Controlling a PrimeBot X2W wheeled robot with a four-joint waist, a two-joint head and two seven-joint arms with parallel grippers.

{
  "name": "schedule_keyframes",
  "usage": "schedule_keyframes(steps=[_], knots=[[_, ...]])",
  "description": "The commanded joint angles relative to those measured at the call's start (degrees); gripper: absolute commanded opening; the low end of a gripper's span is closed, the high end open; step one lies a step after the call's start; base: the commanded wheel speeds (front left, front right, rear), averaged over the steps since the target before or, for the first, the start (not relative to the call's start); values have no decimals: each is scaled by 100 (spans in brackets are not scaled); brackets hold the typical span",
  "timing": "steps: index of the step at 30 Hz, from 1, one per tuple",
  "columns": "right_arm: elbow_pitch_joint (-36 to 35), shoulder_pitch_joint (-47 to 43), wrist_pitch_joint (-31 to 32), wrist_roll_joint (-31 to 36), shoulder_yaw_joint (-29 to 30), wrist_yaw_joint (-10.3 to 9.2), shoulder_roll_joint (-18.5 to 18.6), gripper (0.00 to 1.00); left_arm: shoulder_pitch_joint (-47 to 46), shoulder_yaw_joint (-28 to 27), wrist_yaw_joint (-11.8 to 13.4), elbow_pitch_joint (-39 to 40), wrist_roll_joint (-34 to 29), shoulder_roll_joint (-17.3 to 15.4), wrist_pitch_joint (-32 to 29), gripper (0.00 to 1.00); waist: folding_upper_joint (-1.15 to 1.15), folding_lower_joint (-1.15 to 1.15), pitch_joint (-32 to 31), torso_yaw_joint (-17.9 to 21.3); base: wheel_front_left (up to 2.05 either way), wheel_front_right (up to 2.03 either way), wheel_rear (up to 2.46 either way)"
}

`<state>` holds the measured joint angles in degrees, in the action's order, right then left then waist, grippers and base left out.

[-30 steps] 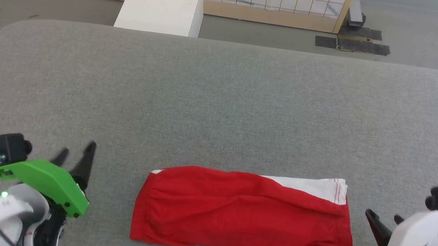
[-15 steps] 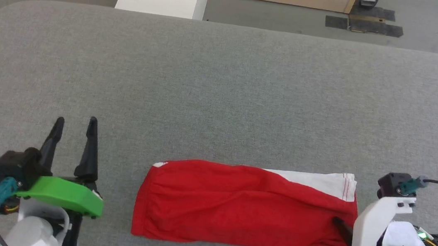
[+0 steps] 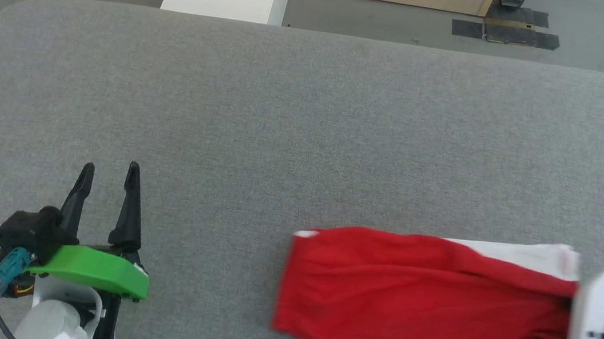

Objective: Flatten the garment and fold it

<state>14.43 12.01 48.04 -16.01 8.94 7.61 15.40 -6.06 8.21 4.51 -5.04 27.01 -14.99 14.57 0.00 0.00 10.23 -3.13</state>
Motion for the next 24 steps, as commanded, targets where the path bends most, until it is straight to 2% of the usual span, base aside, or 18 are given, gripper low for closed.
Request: schedule_keyframes(steps=[1,7,12,16,19,24], knots=[[83,76,43,118,172,-12,128,0,21,-25,-50,24,-51,26,41,100,0,0,3,6,0,0,0],[532,219,114,631,843,-12,467,0,3,-47,-108,27,-148,105,42,100,0,0,-1,33,0,0,0],[365,237,210,740,562,-12,528,0,47,-65,-128,20,-156,150,42,100,0,0,-138,77,0,0,0],[-393,79,602,575,95,-12,619,0,116,-56,-123,54,-187,141,42,100,0,0,-280,103,0,0,0],[-1257,-175,1071,337,-324,-12,649,0,194,-65,-105,99,-192,138,42,100,0,0,-367,135,0,0,0],[-2416,-571,1767,11,-813,-12,496,0,282,-34,-87,114,-188,176,42,100,0,0,-478,144,0,0,0]])
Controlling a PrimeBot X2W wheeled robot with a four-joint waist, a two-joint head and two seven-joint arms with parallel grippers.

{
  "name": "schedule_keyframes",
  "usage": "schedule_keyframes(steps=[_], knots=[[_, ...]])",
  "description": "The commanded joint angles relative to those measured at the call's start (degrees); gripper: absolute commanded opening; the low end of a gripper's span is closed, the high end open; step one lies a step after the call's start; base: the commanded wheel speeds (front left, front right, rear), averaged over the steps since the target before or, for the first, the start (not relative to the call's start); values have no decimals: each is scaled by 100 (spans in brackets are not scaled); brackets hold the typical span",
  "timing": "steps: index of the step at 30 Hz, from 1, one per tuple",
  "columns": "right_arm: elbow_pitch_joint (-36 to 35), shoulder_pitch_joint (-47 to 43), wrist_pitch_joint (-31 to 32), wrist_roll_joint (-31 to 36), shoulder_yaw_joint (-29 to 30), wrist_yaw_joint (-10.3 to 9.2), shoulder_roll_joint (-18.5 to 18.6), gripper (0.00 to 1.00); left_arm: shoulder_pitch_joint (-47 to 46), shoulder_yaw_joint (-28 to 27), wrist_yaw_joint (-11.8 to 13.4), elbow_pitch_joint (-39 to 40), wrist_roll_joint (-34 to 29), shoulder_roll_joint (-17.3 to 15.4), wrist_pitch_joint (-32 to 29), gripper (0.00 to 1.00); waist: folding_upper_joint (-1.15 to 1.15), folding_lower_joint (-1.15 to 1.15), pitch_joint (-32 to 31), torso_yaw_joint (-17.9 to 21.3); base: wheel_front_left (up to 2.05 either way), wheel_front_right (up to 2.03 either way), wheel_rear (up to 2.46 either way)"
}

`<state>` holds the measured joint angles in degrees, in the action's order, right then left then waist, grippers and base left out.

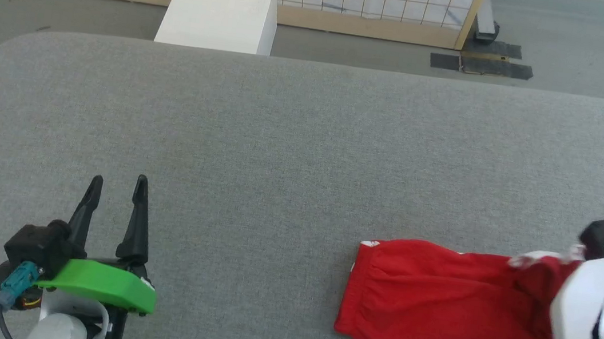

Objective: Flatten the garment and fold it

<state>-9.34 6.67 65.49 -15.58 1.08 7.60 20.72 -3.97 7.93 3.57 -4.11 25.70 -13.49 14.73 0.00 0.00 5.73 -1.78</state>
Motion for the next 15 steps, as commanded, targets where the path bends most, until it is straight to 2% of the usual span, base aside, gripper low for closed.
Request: schedule_keyframes(steps=[1,6,15], knots=[[-215,-81,97,-88,-109,-11,-116,0,85,3,9,24,-57,34,27,100,0,0,-37,5,0,0,0],[-453,-47,101,-215,-470,-11,-525,0,137,35,-12,25,-52,58,27,100,0,0,-60,-35,0,0,0],[200,454,-512,-329,-970,-11,-1475,0,149,81,-45,-32,-27,57,25,100,0,0,-23,-267,0,0,0]])
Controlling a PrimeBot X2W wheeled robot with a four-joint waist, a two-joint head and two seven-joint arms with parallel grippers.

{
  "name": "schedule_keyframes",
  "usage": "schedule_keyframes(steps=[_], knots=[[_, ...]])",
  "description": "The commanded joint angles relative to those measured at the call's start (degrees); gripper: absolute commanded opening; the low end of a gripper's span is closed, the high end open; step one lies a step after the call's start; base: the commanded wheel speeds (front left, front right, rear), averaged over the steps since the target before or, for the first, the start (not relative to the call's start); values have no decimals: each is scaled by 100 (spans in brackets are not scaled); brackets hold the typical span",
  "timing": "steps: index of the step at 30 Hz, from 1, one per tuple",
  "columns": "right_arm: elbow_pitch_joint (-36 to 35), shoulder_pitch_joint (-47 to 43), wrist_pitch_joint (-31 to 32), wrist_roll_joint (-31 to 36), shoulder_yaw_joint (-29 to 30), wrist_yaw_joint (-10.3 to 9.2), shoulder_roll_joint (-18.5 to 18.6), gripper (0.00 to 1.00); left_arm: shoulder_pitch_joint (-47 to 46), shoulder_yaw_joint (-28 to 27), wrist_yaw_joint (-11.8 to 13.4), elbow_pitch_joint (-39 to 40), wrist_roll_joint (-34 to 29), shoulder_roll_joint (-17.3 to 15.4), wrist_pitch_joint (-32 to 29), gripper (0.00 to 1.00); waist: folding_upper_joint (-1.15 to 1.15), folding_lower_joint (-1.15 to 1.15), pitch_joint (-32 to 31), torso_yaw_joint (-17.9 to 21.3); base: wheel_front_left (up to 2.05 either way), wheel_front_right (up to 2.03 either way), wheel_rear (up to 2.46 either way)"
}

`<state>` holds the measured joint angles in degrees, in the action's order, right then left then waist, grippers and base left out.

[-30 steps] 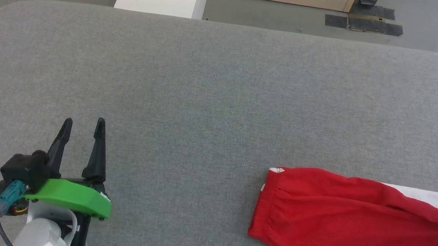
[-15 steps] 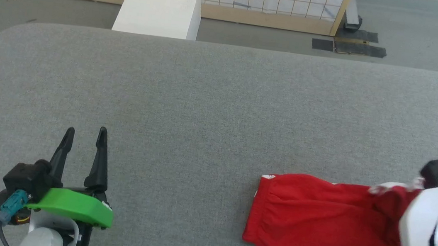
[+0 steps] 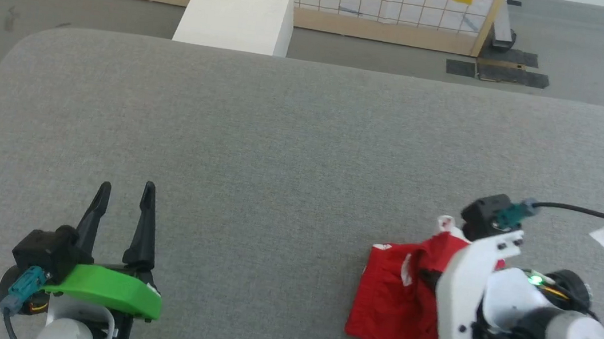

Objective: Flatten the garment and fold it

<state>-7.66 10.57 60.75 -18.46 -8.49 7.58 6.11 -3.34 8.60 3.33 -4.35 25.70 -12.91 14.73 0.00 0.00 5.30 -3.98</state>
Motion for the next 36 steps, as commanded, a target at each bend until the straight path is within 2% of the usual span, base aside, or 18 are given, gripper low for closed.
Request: schedule_keyframes(steps=[1,7,8,9,10,12,13,17,22,26,31,36], knots=[[158,114,-99,-52,-81,-9,-77,0,86,19,-22,-11,-22,1,23,100,0,0,34,-79,0,0,0],[953,335,-345,-76,-403,-9,-252,0,85,13,-9,0,-5,-7,23,100,0,0,135,-174,0,0,0],[1266,394,-424,-104,-540,-9,-284,17,67,25,-8,-17,6,2,21,100,0,0,159,-206,0,0,0],[1357,418,-477,-140,-576,-9,-293,79,55,27,-6,-20,8,5,21,100,0,0,174,-210,0,0,0],[1431,461,-584,-170,-626,-9,-301,100,44,25,-1,-23,14,10,21,100,0,0,186,-208,0,0,0],[1494,537,-748,-345,-738,-9,-311,100,36,10,10,-24,23,15,22,100,0,0,202,-186,0,0,0],[1353,680,-1109,-804,-816,-9,-319,100,44,-7,21,-34,21,15,23,100,0,0,187,-115,0,0,0],[1041,842,-1368,-819,-746,-9,-314,100,75,-37,34,-26,18,-1,23,100,0,0,156,50,0,0,0],[474,743,-1627,-329,-10,-9,5,100,58,-63,40,34,-15,-29,25,100,0,0,126,238,0,0,0],[332,349,-1520,222,548,-9,352,100,47,-66,47,77,-56,-46,25,100,0,0,146,343,0,0,0],[488,-203,-1396,433,692,-9,405,100,59,-90,51,106,-69,-58,26,100,0,0,187,450,0,0,0],[899,-512,-1471,420,482,-9,298,100,12,-74,28,119,-82,-68,26,100,0,0,280,453,0,0,0]])
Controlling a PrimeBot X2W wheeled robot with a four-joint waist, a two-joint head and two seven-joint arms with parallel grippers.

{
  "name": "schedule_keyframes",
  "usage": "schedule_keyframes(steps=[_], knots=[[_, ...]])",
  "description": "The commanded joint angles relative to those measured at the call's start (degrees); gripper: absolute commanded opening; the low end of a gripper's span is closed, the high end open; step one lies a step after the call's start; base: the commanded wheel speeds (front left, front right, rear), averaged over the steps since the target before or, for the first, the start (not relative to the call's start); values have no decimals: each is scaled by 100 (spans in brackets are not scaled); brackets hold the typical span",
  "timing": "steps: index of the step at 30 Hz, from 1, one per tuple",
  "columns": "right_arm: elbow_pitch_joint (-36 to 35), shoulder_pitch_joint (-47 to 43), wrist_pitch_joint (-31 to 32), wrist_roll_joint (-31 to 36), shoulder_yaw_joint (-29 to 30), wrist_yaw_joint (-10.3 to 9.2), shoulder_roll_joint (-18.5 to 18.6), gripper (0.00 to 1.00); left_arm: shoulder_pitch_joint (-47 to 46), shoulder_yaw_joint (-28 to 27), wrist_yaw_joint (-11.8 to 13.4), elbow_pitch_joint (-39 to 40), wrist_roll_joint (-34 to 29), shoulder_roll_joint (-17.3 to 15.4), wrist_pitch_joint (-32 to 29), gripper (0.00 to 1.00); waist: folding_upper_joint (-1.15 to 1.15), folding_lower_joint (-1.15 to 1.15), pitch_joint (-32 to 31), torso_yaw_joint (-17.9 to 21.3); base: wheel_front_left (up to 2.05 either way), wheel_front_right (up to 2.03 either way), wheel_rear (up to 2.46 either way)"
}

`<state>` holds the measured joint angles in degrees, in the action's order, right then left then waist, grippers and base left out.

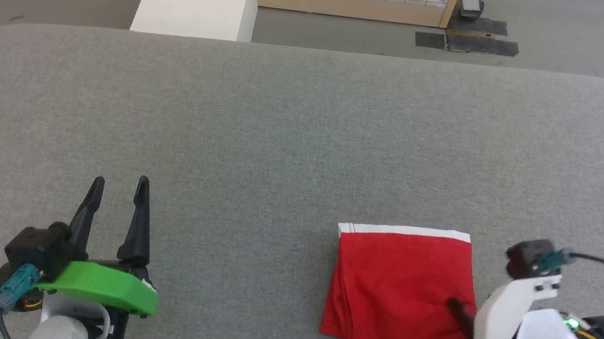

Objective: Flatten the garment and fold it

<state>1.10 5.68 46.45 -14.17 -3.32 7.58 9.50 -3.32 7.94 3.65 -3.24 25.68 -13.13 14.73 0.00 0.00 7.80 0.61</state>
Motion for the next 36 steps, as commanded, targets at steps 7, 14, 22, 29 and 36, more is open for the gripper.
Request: schedule_keyframes(steps=[7,14,22,29,36], knots=[[683,99,-294,-88,-241,-9,-91,55,-83,23,-30,-19,-98,-69,26,100,0,0,129,-55,0,0,0],[887,759,-237,-316,-748,-9,379,0,65,-169,80,241,-61,-170,26,100,0,0,270,746,0,0,0],[1092,1874,-144,-768,-1425,-9,1478,0,49,-286,176,632,-102,-398,-147,100,0,0,763,2011,0,0,0],[1836,2747,-573,-900,-1491,-9,1969,0,-150,-247,190,1149,-281,-776,-641,100,0,0,1446,2570,0,0,0],[2779,3370,-1028,-718,-770,-9,1965,0,-362,-236,218,1701,-432,-1107,-1149,100,0,0,2020,2493,0,0,0]])
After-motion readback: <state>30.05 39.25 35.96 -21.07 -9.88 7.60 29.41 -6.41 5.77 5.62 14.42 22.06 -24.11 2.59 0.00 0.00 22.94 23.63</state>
